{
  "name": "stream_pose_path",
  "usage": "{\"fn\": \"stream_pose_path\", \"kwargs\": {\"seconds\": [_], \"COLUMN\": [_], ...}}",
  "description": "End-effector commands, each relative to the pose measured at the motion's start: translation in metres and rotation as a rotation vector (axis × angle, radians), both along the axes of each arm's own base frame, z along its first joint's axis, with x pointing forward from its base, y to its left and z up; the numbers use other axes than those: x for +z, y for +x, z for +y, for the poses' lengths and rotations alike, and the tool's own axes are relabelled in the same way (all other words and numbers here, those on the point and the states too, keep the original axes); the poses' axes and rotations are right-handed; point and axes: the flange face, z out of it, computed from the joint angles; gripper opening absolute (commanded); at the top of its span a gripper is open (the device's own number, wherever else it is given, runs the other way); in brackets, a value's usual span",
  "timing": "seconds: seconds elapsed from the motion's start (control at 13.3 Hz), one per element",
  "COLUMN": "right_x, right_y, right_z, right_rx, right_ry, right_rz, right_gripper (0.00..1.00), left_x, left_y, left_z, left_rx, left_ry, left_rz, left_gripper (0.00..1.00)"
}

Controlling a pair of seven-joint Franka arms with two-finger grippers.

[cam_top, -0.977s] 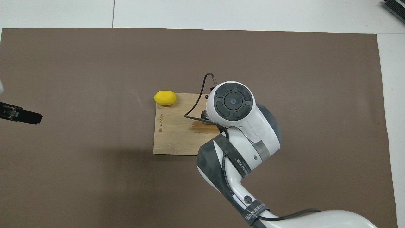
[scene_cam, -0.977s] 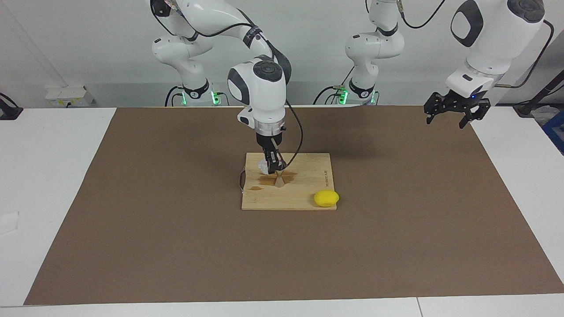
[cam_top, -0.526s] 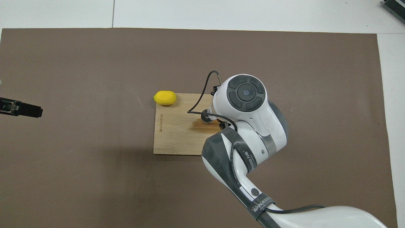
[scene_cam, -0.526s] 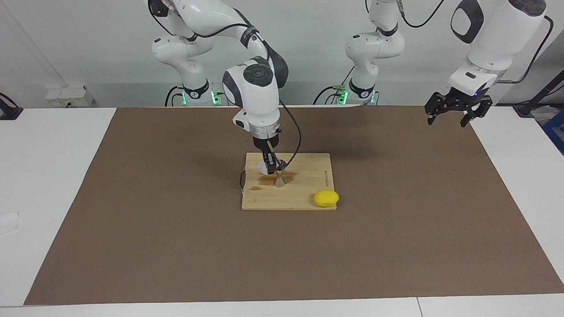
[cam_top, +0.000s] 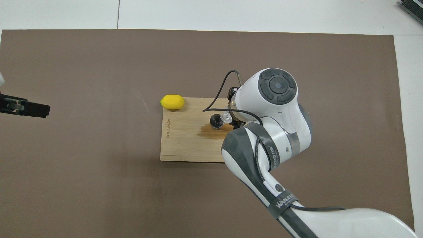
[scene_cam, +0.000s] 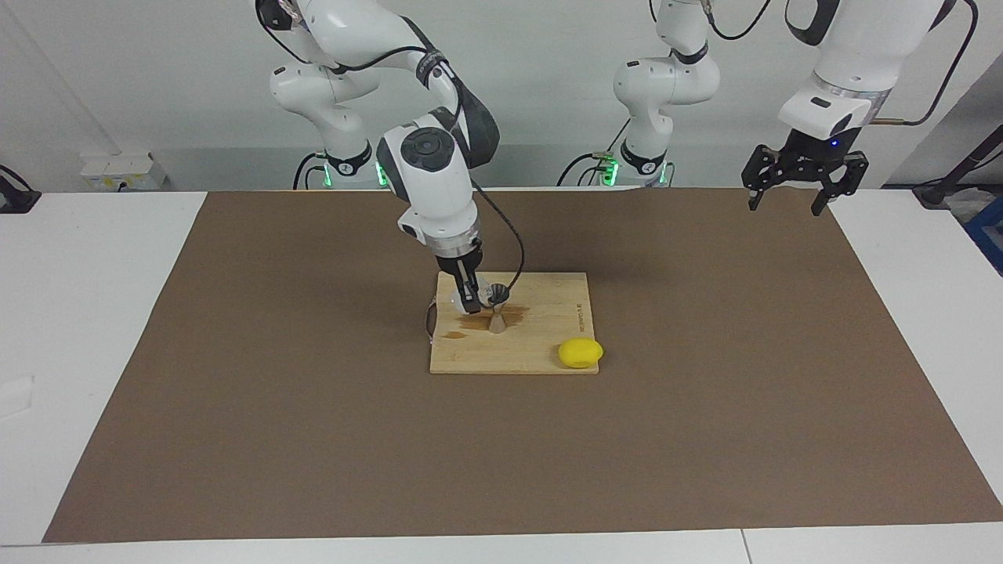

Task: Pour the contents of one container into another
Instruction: 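Tilt the glass with the right gripper to pour into the metal cup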

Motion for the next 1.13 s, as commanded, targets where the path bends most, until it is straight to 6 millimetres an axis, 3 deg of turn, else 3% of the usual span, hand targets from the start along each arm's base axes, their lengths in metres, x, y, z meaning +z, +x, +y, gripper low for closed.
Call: {"fn": "stream_pose_path", "kwargs": {"seconds": [0.0, 0.3, 0.45, 1.05], "right_x": [-0.004, -0.019, -0.023, -0.021], "right_y": [-0.001, -0.005, -0.007, -0.008], "right_z": [-0.009, -0.014, -0.015, -0.014], "right_rx": [-0.019, -0.069, -0.084, -0.087], "right_ry": [0.048, 0.101, 0.119, 0.128], "right_rz": [0.004, -0.017, -0.021, -0.043], "right_gripper": [0.00, 0.00, 0.00, 0.00], "left_x": [-0.001, -0.012, -0.012, -0.014], "left_y": [-0.005, -0.008, -0.011, -0.014], "left_z": [-0.004, -0.011, -0.029, -0.014], "left_rx": [-0.001, -0.016, -0.043, -0.010], "left_ry": [0.004, -0.001, -0.002, 0.000], "left_rz": [0.006, -0.050, -0.042, 0.001], "left_gripper": [1.00, 1.00, 1.00, 1.00]}}
